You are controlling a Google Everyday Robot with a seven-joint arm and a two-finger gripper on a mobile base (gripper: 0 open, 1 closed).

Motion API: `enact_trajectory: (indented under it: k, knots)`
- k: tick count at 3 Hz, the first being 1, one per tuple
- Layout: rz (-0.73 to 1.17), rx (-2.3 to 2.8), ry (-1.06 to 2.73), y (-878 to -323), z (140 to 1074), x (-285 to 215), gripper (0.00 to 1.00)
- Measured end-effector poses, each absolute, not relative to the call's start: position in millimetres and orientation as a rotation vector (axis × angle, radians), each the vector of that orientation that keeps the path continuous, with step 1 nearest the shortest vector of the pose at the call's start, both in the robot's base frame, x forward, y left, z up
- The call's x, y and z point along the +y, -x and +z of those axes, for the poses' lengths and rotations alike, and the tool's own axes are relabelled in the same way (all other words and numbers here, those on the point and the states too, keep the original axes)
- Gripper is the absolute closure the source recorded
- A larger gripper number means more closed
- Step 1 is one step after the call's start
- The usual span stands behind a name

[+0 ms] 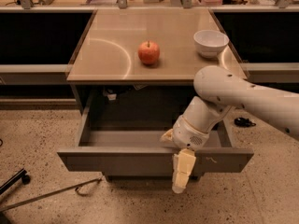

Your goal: Open top drawer

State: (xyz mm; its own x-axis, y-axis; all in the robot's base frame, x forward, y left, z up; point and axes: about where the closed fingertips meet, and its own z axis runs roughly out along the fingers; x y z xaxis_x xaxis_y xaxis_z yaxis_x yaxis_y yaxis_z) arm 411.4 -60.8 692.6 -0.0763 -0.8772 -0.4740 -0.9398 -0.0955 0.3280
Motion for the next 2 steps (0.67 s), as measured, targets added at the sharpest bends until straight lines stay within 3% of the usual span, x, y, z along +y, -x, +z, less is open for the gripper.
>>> enact_trajectory:
  k: [2]
  knots:
    - [1.007, 2.055, 2.097, -404.8, 661.7, -54.6, 0.0]
